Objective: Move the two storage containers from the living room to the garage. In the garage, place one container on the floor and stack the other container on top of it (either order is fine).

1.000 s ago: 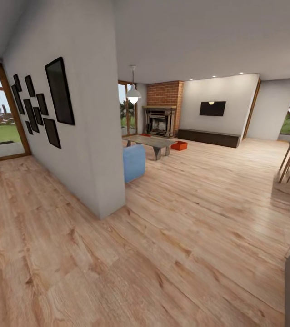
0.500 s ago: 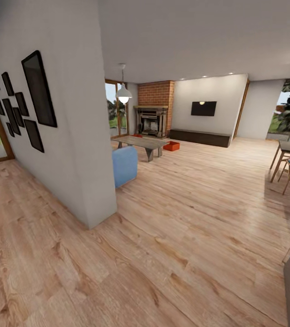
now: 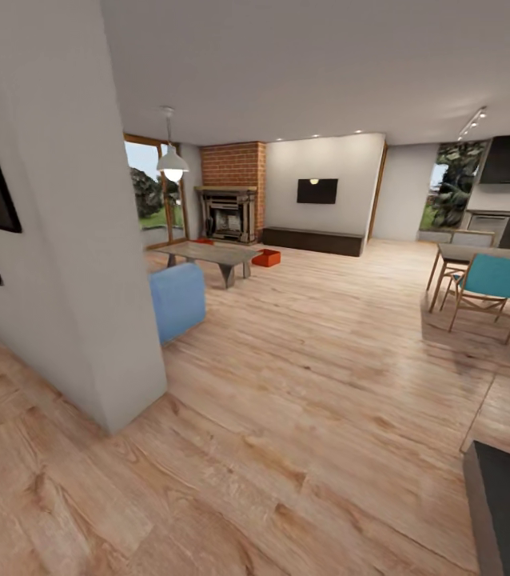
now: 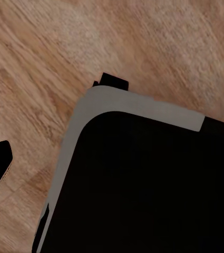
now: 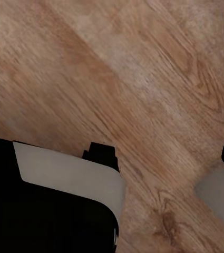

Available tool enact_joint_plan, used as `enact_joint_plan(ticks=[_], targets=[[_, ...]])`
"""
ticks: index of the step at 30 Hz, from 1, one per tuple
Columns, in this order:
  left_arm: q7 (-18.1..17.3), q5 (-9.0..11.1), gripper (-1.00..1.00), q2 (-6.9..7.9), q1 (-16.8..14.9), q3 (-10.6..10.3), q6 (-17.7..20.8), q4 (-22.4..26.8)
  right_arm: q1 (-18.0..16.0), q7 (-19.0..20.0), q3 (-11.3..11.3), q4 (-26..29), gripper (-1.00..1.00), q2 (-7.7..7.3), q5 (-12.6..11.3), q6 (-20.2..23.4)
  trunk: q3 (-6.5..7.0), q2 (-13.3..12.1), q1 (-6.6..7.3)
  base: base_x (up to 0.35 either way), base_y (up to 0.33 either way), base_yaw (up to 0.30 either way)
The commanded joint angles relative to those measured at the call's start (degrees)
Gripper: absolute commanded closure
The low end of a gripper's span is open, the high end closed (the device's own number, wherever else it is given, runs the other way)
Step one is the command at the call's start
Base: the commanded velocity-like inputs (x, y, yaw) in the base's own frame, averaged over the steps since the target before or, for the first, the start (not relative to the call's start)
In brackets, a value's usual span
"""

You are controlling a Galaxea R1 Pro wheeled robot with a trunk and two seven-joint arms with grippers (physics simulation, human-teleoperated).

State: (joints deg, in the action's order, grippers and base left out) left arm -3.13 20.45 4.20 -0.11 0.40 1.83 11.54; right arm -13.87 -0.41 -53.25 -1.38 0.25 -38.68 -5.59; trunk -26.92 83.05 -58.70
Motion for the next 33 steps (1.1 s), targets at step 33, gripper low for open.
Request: enact_joint_plan(ticks=[33], targets=[[-0.2,0.4,-1.0,-0.02,0.0,0.0,0.2,0.1,0.0,0.0,-0.4,-0.1,-1.0,0.02,-0.3,-0.2,-0.06,0.0,-0.03,0.333,0.0,-0.29]])
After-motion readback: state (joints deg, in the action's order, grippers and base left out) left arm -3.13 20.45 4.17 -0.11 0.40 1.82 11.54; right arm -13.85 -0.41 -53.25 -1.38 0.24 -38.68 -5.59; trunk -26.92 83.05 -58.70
